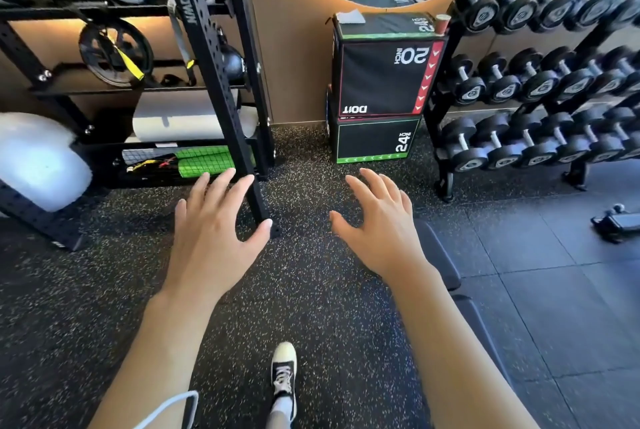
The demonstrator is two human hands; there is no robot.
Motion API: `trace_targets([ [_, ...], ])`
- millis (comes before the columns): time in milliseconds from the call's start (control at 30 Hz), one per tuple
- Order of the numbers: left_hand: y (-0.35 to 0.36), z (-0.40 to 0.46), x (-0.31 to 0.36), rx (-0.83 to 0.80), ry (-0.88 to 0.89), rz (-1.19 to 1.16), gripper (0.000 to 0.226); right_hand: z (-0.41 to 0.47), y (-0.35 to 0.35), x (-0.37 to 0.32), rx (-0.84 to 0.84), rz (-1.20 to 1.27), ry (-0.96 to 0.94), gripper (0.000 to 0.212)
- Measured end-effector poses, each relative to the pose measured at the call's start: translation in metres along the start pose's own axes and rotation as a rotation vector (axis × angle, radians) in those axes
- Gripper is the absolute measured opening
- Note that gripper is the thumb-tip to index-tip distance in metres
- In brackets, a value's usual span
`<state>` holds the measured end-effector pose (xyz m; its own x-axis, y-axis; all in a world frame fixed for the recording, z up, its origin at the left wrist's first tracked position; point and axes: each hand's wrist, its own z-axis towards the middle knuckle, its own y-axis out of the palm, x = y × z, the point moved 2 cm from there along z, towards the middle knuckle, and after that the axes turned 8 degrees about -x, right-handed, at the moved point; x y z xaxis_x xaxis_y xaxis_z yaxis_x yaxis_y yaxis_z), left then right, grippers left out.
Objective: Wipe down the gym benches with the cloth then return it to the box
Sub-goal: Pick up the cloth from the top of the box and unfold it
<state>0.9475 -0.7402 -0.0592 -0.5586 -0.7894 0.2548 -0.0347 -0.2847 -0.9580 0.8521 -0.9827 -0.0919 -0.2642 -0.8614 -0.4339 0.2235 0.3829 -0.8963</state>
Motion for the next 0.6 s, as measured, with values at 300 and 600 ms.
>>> trace_targets([
  [300,0.023,0.143,-0.029,-0.035,0.095,0.026,0.075,0.119,0.02,0.01,0.025,-0.092,0.093,0.07],
  [600,0.023,0.281,-0.058,-0.02,0.194,-0.036,0.069,0.246,0.019,0.0,0.055,-0.138,0.137,0.069],
])
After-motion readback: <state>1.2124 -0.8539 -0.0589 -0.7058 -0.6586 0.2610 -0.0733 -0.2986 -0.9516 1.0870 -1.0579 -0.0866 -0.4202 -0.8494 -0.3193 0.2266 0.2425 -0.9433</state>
